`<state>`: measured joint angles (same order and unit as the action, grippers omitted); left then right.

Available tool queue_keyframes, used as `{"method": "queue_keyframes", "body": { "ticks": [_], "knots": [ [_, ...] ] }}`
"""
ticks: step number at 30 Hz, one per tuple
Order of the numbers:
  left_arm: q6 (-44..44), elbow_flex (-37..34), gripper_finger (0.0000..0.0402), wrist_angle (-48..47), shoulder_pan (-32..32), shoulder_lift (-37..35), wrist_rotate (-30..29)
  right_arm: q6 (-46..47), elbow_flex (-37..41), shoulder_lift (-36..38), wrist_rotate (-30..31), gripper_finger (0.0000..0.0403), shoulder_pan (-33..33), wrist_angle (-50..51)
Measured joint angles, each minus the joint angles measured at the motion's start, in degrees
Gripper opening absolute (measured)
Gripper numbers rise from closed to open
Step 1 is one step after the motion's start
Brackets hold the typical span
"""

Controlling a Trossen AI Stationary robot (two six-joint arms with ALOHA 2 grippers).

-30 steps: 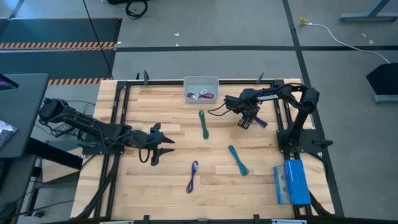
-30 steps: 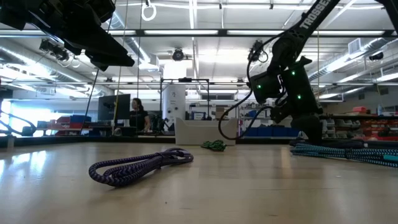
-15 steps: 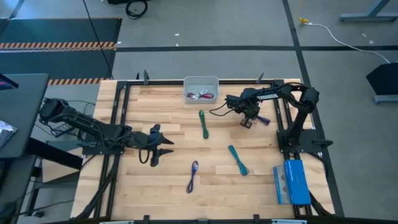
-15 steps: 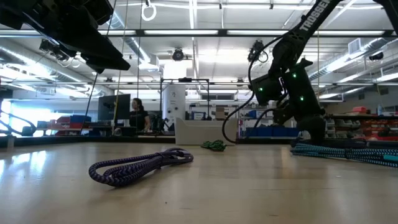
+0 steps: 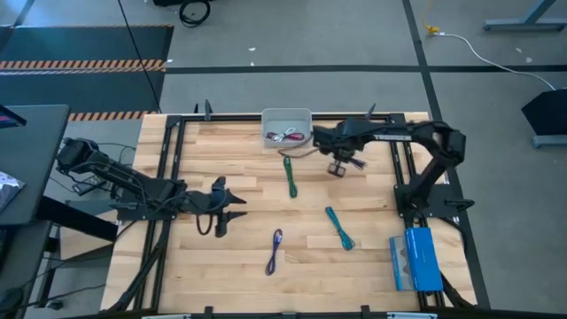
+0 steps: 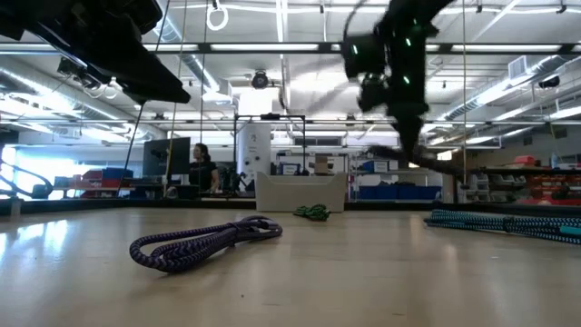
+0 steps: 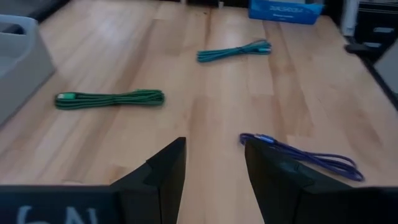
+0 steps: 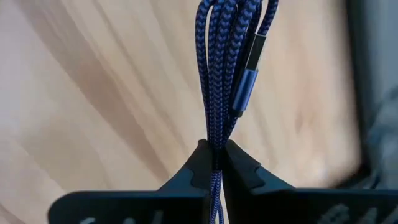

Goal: Pick and place USB-C Cables
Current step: Put the top dark blue charger cable into the gray bin

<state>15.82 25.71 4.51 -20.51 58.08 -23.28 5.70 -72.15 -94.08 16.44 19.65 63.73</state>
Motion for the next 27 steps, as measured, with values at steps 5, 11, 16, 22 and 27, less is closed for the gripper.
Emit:
{"method": "queue_keyframes", "body": {
  "ticks": [5, 11, 16, 22, 27],
  "knots": [
    [-1.1, 0.0, 0.0172, 0.5, 0.1, 0.0, -1.1, -9.1, -12.4, -1.6, 1.5, 0.0017, -1.1, -2.9],
    [-0.3, 0.0, 0.0172, 0.6, 0.0, 0.0, -1.1, -21.5, -26.9, -9.8, 4.9, 0.0017, -1.2, -5.3],
    [0.4, 0.0, 0.0172, 0.5, 0.0, 0.0, -1.1, -29.6, -37.5, -18.4, 4.5, 0.0017, -0.1, -5.4],
    [0.5, 0.0, 0.0172, 0.3, 0.0, 0.0, -1.1, -33.8, -46.3, -27.6, 3.1, 0.0017, 2.1, -5.3],
    [0.7, 0.0, 0.0172, 0.3, 0.0, 0.0, -1.1, -34.7, -48.2, -31.6, 0.3, 0.0017, 3.5, -5.6]
  ]
}}
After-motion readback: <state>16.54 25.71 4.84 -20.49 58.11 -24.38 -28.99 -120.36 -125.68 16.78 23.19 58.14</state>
